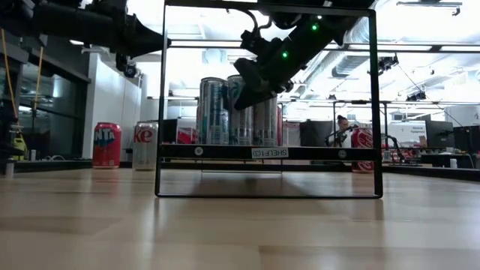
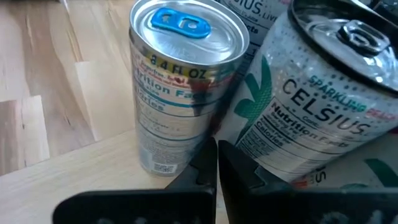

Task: Place canned beverage on shelf
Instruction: Adjust the black soda can, then put the blue soda can on the shelf aligned with the other blue soda can

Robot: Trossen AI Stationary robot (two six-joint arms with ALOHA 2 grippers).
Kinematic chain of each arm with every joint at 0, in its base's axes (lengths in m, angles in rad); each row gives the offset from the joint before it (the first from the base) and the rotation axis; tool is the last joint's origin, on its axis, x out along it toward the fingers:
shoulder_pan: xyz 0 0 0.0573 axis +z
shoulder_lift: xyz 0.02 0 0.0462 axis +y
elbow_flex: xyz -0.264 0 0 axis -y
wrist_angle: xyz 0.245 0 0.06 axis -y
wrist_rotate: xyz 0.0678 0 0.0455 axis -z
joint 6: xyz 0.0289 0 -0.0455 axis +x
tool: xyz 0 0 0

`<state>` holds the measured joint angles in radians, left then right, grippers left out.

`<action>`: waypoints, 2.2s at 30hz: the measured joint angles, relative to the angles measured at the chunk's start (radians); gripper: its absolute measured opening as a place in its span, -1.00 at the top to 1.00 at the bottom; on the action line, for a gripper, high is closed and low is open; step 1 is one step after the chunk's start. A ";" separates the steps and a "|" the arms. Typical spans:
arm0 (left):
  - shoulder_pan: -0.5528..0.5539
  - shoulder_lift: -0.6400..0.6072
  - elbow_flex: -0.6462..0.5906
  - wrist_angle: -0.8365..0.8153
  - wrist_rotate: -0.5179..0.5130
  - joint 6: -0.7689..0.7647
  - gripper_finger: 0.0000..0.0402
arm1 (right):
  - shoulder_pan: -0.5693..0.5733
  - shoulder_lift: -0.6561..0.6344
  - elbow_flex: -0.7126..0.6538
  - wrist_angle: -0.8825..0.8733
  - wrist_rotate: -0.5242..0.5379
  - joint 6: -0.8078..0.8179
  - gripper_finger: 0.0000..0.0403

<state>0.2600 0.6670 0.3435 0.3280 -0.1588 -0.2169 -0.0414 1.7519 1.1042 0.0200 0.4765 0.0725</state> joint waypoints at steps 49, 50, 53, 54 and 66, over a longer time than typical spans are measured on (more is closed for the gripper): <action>-0.001 0.000 0.204 -0.172 0.094 0.030 1.00 | 0.053 -0.967 -0.497 0.091 -0.146 0.119 1.00; -0.001 0.000 0.223 -0.194 0.100 0.038 1.00 | 0.049 -0.986 -0.504 0.124 -0.146 0.118 1.00; -0.001 0.000 0.255 -0.223 0.106 0.055 1.00 | 0.037 -1.021 -0.508 0.147 -0.146 0.118 1.00; -0.001 0.000 0.257 -0.223 0.106 0.059 1.00 | 0.033 -1.028 -0.508 0.142 -0.145 0.118 1.00; -0.001 0.000 0.256 -0.230 0.103 0.068 1.00 | 0.013 -1.032 -0.509 0.142 -0.146 0.121 1.00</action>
<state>0.2592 0.6674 0.5999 0.0975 -0.0555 -0.1485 -0.0284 0.7200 0.5957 0.1623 0.3310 0.1933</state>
